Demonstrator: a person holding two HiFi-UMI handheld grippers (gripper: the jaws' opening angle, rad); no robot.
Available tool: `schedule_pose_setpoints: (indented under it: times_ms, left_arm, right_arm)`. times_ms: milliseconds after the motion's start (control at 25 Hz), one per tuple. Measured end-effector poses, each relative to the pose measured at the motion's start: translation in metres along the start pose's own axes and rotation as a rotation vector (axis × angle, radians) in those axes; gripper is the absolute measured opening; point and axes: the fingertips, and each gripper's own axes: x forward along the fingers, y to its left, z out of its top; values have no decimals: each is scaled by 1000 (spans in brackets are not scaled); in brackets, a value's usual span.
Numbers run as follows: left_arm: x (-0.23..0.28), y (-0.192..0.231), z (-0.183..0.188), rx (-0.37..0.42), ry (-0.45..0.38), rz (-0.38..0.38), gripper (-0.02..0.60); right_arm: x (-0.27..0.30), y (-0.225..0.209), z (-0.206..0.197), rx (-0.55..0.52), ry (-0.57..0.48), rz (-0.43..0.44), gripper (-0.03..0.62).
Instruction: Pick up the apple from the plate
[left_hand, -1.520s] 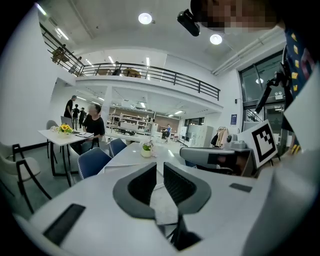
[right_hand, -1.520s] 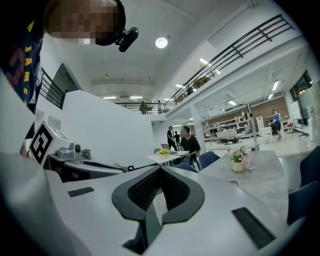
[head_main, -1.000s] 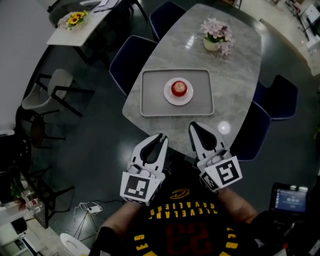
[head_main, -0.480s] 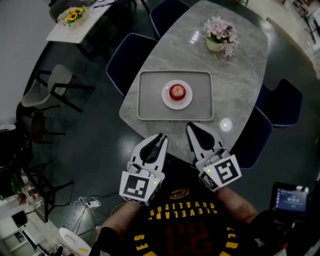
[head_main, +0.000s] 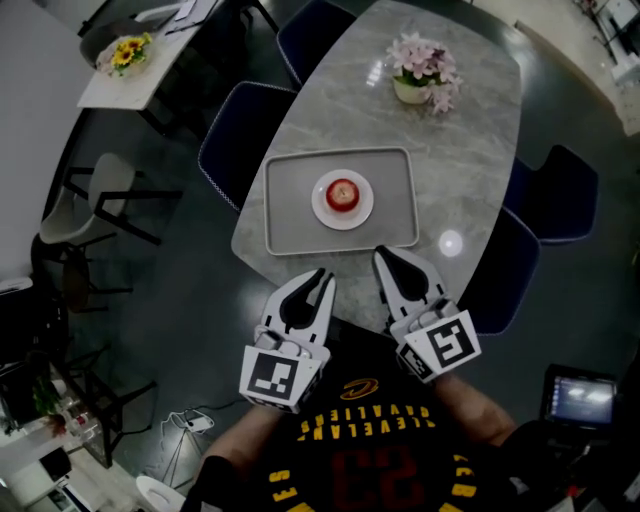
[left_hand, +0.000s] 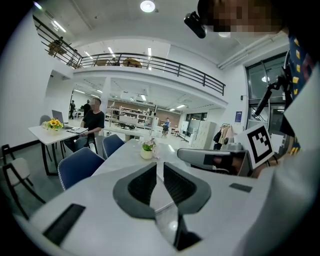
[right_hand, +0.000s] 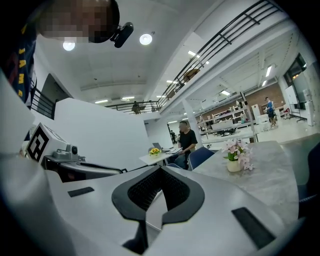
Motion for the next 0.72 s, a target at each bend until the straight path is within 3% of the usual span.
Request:
schedule_pose_setpoints:
  times_ms: [200, 440, 560, 640, 720]
  left_arm:
    - [18, 11, 8, -2, 9, -65, 46]
    - [48, 39, 22, -4, 26, -179, 46]
    - [66, 53, 28, 21, 49, -225, 70]
    - [77, 65, 28, 26, 73, -249, 106]
    - [88, 77, 23, 14, 104, -273, 107]
  right_arm:
    - [9, -16, 0, -9, 12, -90, 6]
    - [39, -22, -2, -7, 40, -139, 6]
    - [51, -37, -2, 3, 62, -234, 10]
    - [58, -48, -5, 32, 74, -295, 83]
    - [64, -57, -12, 49, 85, -323, 83]
